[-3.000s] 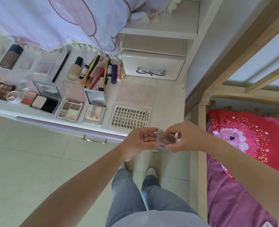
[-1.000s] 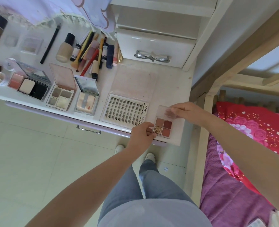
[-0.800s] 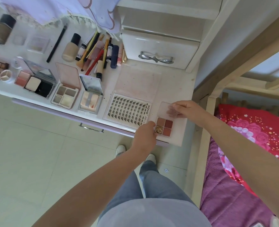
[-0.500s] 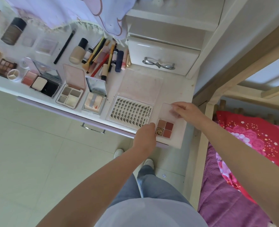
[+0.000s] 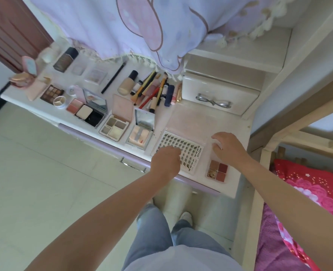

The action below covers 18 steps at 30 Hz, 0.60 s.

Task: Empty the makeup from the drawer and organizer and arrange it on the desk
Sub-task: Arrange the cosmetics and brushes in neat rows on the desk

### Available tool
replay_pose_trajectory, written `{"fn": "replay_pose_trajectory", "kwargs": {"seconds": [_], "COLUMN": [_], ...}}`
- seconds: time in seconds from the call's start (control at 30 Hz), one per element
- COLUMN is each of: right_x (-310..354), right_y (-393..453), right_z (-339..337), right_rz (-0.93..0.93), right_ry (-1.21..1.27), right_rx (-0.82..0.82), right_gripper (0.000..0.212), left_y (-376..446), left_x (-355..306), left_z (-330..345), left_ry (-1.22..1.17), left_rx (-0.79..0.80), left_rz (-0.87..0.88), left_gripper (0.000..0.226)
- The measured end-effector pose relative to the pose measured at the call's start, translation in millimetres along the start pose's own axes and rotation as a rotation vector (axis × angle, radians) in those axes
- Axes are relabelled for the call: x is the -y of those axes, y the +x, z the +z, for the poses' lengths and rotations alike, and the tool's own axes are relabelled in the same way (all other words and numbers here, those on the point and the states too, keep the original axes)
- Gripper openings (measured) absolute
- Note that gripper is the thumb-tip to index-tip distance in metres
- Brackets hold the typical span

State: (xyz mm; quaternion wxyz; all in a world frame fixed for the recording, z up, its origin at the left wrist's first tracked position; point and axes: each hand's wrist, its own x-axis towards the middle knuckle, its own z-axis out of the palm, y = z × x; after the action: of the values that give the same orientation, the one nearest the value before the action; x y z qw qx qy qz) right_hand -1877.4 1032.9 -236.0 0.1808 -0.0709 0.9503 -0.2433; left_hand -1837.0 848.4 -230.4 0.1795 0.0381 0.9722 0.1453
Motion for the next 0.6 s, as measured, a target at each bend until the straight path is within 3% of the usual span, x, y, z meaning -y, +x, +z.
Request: {"fn": "replay_pose_trajectory", "kwargs": {"seconds": [0.13,0.3,0.43,0.6], "right_x": [47,130,202,298], "right_y": [23,66,109,178], "right_z": [2,3,8,31], "right_rz": [-0.083,-0.156,-0.247,-0.167], "right_ry": [-0.019,-0.085,-0.103,-0.094], "right_rx": [0.027,0.011,-0.054,-0.037], "right_gripper": [0.037,0.016,0.024,0.039], "left_y": [9,30,54,88], "left_x": [38,102,161,259], "left_z": [-32,-78,-118,-172], "left_ry": [0.045,0.110,0.128,0.193], "left_rx": [-0.058,-0.154,-0.165,-0.149], "left_rz": [-0.043,-0.084,-0.159,-0.108], "left_gripper": [0.030,0.032,0.033,0.032]}}
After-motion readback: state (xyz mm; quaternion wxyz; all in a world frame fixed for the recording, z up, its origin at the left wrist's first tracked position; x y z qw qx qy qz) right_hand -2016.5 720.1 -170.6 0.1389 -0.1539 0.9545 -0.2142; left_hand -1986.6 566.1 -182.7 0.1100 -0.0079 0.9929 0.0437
